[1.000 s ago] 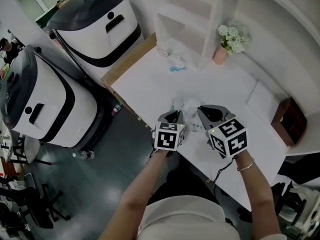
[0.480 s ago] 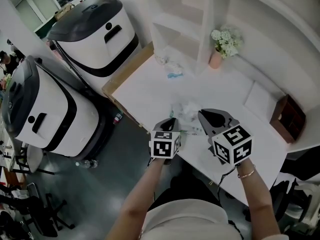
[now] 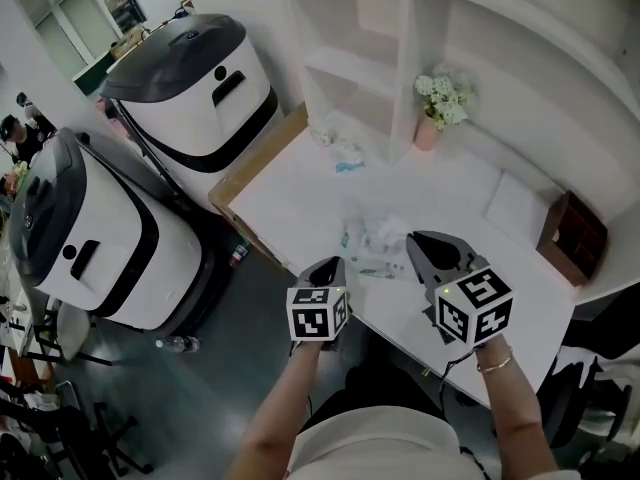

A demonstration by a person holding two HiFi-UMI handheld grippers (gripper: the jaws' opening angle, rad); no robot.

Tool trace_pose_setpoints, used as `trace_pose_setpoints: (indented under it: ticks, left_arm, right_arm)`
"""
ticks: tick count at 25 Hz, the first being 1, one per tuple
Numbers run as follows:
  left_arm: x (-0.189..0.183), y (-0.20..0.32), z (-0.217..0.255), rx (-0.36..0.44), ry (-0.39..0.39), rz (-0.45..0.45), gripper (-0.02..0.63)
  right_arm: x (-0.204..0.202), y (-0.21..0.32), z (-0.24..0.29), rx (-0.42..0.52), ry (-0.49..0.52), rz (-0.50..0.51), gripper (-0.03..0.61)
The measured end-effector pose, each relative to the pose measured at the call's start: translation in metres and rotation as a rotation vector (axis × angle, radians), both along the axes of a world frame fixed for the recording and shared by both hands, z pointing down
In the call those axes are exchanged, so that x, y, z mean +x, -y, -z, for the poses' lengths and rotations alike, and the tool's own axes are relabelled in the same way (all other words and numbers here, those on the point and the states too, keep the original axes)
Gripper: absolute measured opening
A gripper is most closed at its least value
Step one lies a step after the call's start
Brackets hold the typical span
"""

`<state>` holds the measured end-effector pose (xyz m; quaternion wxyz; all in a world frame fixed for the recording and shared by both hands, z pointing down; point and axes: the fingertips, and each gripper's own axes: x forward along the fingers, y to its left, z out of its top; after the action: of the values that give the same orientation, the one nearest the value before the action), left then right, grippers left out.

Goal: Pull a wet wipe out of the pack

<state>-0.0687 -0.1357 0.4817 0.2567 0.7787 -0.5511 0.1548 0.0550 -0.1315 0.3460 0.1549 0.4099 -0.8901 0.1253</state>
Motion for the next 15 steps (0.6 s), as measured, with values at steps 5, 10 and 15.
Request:
trace_pose_setpoints:
  ticks: [5,10,15]
  left_arm:
    - [-0.007,-0.009,0.008,0.015,-0.022,0.025,-0.005]
    - [-0.009,-0.016,0.017,0.035,-0.038,0.027,-0.005]
    - [-0.009,-0.02,0.021,0.044,-0.043,0.023,-0.005]
  right_arm:
    - [0.008,-0.008,0.007,0.017,0.033,-0.042,0.011]
    - [0.012,-0.017,0.008,0.032,0.044,-0.074,0.01]
    - [0.013,-0.023,0.009,0.035,0.058,-0.084,0.009]
